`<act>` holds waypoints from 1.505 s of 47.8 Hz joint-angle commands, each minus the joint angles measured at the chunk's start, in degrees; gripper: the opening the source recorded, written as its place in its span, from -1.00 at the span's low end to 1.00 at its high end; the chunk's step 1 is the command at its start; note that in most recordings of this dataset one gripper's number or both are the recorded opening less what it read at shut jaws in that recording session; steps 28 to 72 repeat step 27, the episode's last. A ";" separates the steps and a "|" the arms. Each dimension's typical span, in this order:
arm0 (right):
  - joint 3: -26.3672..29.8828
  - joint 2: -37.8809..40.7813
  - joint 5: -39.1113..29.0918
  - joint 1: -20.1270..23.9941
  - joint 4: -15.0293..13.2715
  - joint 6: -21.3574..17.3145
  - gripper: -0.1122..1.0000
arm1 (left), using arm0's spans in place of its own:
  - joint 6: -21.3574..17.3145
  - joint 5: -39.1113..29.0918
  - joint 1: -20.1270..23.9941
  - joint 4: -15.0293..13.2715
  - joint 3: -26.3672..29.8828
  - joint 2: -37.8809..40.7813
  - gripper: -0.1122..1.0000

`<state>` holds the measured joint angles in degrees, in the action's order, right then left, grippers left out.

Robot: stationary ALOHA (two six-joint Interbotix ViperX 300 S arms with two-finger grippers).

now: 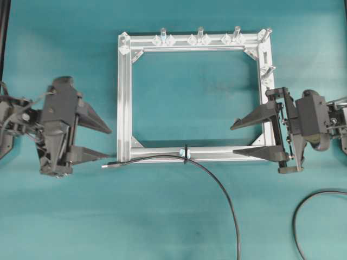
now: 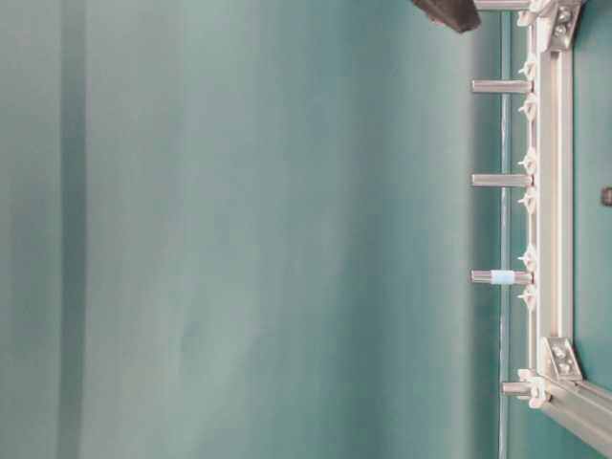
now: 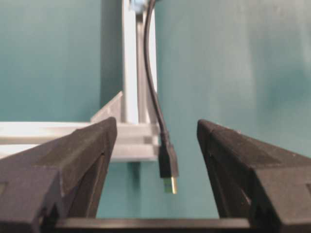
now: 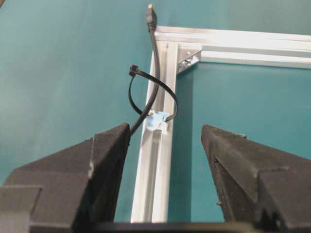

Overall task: Insert the wire through the string loop located in the center.
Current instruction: 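Open the left gripper and release the cable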

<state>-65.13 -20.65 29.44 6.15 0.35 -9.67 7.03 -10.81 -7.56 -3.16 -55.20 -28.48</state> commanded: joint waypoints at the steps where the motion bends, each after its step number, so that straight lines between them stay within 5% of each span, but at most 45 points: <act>1: 1.14 -0.62 0.44 0.00 0.00 0.09 0.34 | -1.23 0.97 0.88 0.18 0.62 -2.37 0.43; 26: 1.23 -0.79 0.44 0.00 -0.09 0.09 0.34 | -3.52 8.53 2.72 0.18 -5.01 -12.48 0.42; 72: 1.23 -0.70 0.44 0.00 0.00 0.09 0.34 | -3.52 8.61 2.72 0.18 -5.10 -12.57 0.42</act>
